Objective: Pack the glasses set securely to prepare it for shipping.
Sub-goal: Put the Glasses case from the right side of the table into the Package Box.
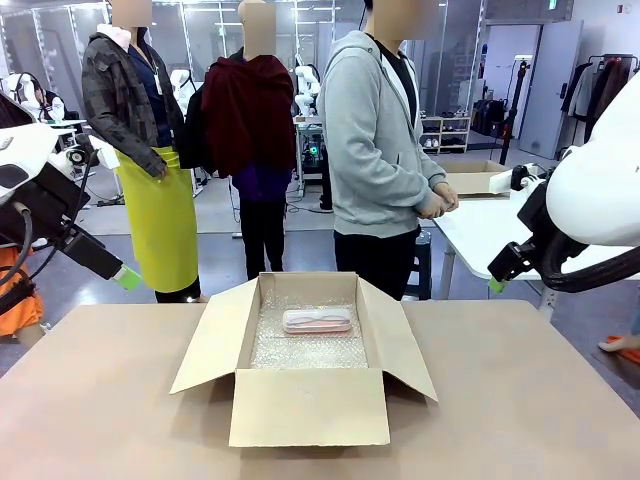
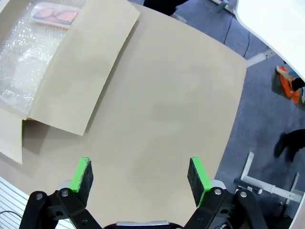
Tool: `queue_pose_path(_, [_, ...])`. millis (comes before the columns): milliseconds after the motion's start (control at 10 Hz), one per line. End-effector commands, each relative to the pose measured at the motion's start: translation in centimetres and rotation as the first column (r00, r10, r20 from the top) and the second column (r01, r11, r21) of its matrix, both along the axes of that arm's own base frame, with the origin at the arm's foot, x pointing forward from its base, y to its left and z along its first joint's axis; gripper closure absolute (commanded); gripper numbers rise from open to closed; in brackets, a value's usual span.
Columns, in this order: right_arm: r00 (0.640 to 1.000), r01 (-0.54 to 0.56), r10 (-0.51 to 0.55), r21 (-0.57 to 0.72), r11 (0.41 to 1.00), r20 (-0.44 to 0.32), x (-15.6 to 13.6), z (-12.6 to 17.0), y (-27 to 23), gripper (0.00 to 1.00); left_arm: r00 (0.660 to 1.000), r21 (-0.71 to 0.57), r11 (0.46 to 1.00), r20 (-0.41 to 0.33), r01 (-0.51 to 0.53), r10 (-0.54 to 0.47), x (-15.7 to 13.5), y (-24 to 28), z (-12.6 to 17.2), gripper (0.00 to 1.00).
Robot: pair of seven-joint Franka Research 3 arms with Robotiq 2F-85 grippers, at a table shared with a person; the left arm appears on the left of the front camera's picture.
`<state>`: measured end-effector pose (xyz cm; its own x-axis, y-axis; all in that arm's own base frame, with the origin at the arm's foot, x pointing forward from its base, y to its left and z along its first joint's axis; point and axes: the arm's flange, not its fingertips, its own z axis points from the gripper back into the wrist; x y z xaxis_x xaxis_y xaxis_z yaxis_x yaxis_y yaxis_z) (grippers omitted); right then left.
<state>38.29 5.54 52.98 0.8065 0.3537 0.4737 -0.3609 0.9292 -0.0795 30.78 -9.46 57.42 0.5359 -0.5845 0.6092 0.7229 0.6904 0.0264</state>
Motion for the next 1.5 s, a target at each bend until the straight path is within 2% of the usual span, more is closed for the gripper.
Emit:
queue_pose_path(0, [1.0,-0.008,0.008,-0.006,1.0,0.003,0.17,0.09,-0.08,0.0,1.0,-0.01,1.0,0.017,0.011,-0.011,0.05,0.13,-0.03,0.0])
queue_pose_path(1400, [1.0,-0.008,0.008,-0.006,1.0,0.003,0.17,0.09,-0.08,0.0,1.0,-0.01,1.0,0.017,0.011,-0.011,0.05,0.13,-0.03,0.0])
